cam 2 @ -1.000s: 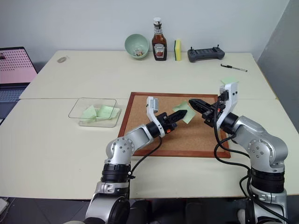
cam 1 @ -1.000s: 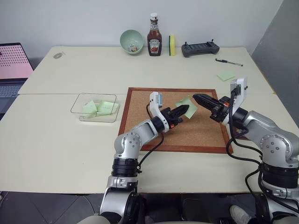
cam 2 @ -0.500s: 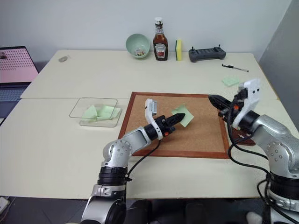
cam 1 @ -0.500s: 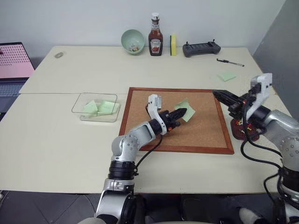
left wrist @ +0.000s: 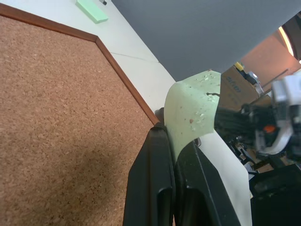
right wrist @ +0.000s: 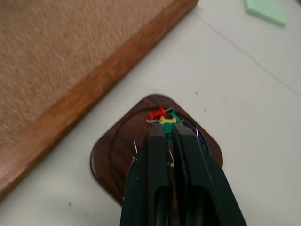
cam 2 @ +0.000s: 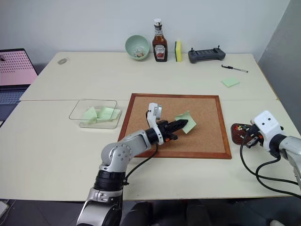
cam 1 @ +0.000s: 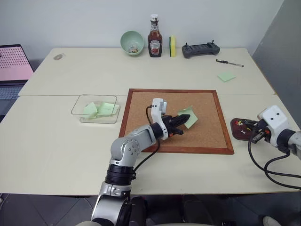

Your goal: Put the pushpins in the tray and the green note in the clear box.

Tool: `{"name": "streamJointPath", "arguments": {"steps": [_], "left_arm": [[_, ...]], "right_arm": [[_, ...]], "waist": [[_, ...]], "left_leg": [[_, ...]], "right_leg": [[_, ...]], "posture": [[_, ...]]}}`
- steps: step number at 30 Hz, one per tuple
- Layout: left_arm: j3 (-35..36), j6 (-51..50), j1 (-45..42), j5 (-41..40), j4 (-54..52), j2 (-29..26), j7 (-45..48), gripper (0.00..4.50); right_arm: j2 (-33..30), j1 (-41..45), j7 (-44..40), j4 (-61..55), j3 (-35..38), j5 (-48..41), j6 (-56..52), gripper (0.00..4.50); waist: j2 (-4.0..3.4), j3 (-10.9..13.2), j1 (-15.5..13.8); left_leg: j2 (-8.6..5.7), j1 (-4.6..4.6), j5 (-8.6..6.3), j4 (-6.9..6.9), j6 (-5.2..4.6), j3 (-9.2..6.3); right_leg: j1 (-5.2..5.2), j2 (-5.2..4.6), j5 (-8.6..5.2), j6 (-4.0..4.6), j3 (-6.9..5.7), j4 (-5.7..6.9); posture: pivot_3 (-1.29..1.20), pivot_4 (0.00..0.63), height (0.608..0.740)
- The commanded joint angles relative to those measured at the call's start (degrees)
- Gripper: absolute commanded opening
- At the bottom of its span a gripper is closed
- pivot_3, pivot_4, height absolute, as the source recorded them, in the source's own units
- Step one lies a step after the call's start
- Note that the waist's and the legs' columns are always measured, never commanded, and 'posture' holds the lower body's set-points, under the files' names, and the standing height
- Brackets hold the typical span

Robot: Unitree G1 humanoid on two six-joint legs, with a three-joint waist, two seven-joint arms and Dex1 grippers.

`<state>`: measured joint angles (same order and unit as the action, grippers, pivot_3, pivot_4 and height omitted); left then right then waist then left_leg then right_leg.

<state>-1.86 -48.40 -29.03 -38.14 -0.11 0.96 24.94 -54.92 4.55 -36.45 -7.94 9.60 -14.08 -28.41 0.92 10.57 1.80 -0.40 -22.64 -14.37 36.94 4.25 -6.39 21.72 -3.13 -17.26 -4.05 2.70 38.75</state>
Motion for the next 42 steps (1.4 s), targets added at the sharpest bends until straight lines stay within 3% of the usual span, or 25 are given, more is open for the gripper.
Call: {"name": "streamJointPath", "arguments": {"steps": [1, 2, 4, 10, 18, 23, 27, 34, 42], "left_arm": [[-0.15, 0.46, -0.55, -0.09, -1.44, -0.1, 0.66, 0.04], [-0.16, 0.43, -0.48, -0.08, -1.51, -0.13, 0.63, 0.04], [-0.11, 0.3, -0.44, -0.12, -1.64, -0.19, 0.56, 0.0], [0.01, 0.22, -0.58, -0.16, -1.54, -0.39, 0.53, 0.0], [0.32, 0.08, -1.25, -0.3, -1.47, -0.83, 0.59, 0.0], [0.3, 0.43, -2.36, 1.29, -4.83, -2.9, -1.09, 0.0], [3.44, -1.37, -2.43, 1.79, -12.7, -6.98, -5.77, 0.0], [13.01, -2.36, 1.72, 7.96, -21.61, -15.82, -17.66, 0.0], [19.83, 2.19, 4.35, 16.44, -17.07, -24.82, -22.0, 0.0]], "right_arm": [[-0.26, 2.42, -0.85, 2.48, -1.09, 3.26, 3.3, 0.0], [0.03, 2.69, -0.98, 3.73, -1.32, 3.79, 4.07, 0.0], [0.37, 2.93, -1.29, 5.08, -1.52, 4.38, 4.92, 0.53], [1.19, 2.92, -1.85, 5.0, -0.63, 4.48, 4.57, 1.54], [1.48, 3.52, -2.82, 1.18, 2.47, 1.48, 0.77, 3.29], [1.39, 4.67, -7.53, -3.42, 5.29, -3.99, 0.47, 4.4], [4.23, 7.94, -11.83, -8.2, 4.01, -10.24, 1.35, 4.4], [13.35, 18.73, -15.58, -8.81, -6.07, -14.16, 0.75, 4.4], [23.52, 29.09, -19.21, -1.78, -18.44, -9.63, 4.6, 4.4]], "waist": [[0.0, 0.0, -0.04], [0.0, 0.0, -0.09], [0.0, 0.0, -0.13], [0.0, 0.0, -0.06], [0.0, 0.0, -0.07], [0.0, 0.0, -0.06], [0.03, 0.02, 0.15], [0.11, 0.06, 0.02], [0.19, 0.1, -0.32]], "left_leg": [[0.01, 0.01, 0.0, 0.01, 0.0, 0.0], [0.0, 0.0, 0.0, 0.0, 0.0, -0.02], [0.0, 0.0, 0.0, 0.0, 0.0, -0.02], [0.0, 0.01, 0.0, 0.0, 0.0, -0.02], [-0.01, 0.0, 0.0, 0.01, 0.0, -0.02], [0.0, 0.0, 0.0, 0.01, 0.0, -0.02], [0.02, 0.02, 0.0, 0.0, 0.0, -0.03], [0.03, 0.08, 0.0, 0.0, 0.0, -0.08], [0.01, -0.03, 0.0, -0.01, 0.01, -0.17]], "right_leg": [[0.0, 0.0, 0.0, 0.0, 0.0, 0.0], [-0.01, 0.0, 0.0, 0.0, -0.01, 0.0], [-0.01, 0.0, 0.0, 0.0, -0.02, -0.02], [-0.01, -0.01, 0.0, 0.0, -0.02, 0.0], [-0.01, -0.01, 0.0, 0.0, -0.02, 0.0], [-0.01, -0.01, 0.0, 0.0, -0.02, 0.0], [-0.02, 0.0, 0.0, 0.0, -0.03, 0.01], [-0.04, 0.01, 0.0, 0.0, -0.04, 0.06], [0.08, -0.01, 0.01, 0.03, -0.14, 0.09]], "posture": [[0.0, 0.15, 0.74], [0.0, 0.15, 0.74], [0.0, 0.15, 0.74], [0.0, 0.15, 0.74], [0.0, 0.15, 0.74], [0.0, 0.15, 0.74], [0.0, 0.15, 0.74], [0.0, 0.15, 0.74], [0.0, 0.15, 0.74]]}}
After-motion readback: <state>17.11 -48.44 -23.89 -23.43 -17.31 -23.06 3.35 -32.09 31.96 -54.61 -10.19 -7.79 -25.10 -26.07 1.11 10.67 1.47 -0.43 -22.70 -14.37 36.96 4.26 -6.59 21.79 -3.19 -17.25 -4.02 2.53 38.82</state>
